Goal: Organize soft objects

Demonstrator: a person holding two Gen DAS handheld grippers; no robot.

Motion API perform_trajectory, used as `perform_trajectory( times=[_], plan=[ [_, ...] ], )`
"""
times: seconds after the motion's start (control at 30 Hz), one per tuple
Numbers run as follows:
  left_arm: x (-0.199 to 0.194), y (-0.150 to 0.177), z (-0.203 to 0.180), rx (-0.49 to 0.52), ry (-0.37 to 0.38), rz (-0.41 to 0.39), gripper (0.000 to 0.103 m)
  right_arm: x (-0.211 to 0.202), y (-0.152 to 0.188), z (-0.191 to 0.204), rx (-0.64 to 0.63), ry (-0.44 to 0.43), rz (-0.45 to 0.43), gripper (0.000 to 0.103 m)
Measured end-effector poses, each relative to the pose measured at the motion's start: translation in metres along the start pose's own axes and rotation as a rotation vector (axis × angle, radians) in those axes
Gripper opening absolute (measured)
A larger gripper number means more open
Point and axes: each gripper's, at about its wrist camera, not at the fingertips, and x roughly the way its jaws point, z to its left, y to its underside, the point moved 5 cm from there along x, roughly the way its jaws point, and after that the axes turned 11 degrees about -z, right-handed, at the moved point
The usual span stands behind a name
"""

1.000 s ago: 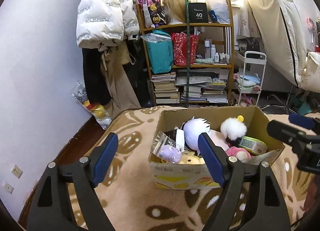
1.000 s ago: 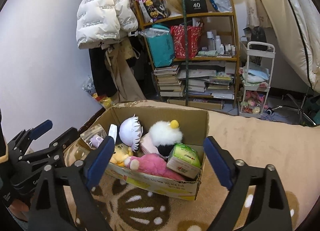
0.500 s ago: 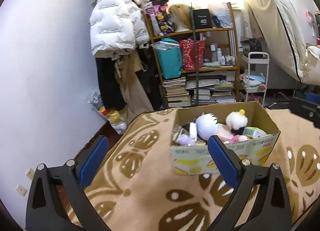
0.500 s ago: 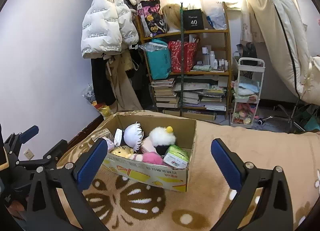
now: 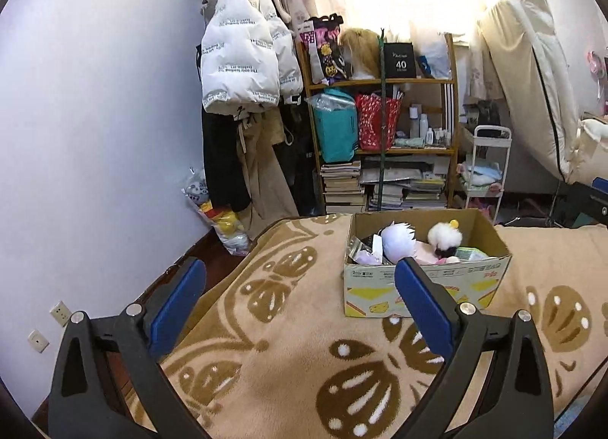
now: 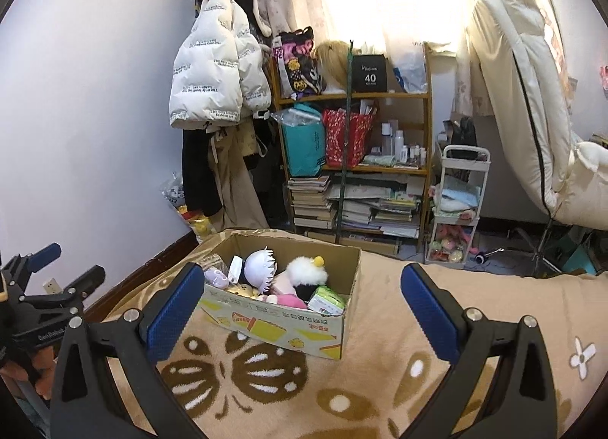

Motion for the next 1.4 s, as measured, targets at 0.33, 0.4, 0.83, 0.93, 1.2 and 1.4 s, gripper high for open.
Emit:
perform_trajectory(
  times=[0.33,0.4,0.83,0.93,1.2,1.4],
  plan=[
    [-0.033,-0.003,0.005,-0.026,0.016,-0.064,0.098,-0.033,0.002,-0.007,0.012,0.036,-0.03,0.103],
    [-0.035,-0.002,0.006,-0.034,0.015,-0.062,0.098,-0.036,0.004,-0.009,0.023,0.038,-0.028,0.103],
    [-0.037,0.005,0.005,-0.042,0.012,-0.067,0.098,-0.034,0.007,-0.01,0.036,0.048,-0.029,0.103],
    [-0.031,0.009,0.002,-0.035,0.016,-0.05,0.098,-0.029,0.009,-0.01,0.037,0.05,-0.017,0.103],
    [-0.027,0.012,-0.005,-0.018,0.025,-0.034,0.098,-0.024,0.011,-0.011,0.037,0.061,-0.013,0.103],
    [-0.025,0.013,-0.007,-0.008,0.019,-0.028,0.098,-0.023,0.012,-0.014,0.037,0.063,-0.013,0.103]
  ],
)
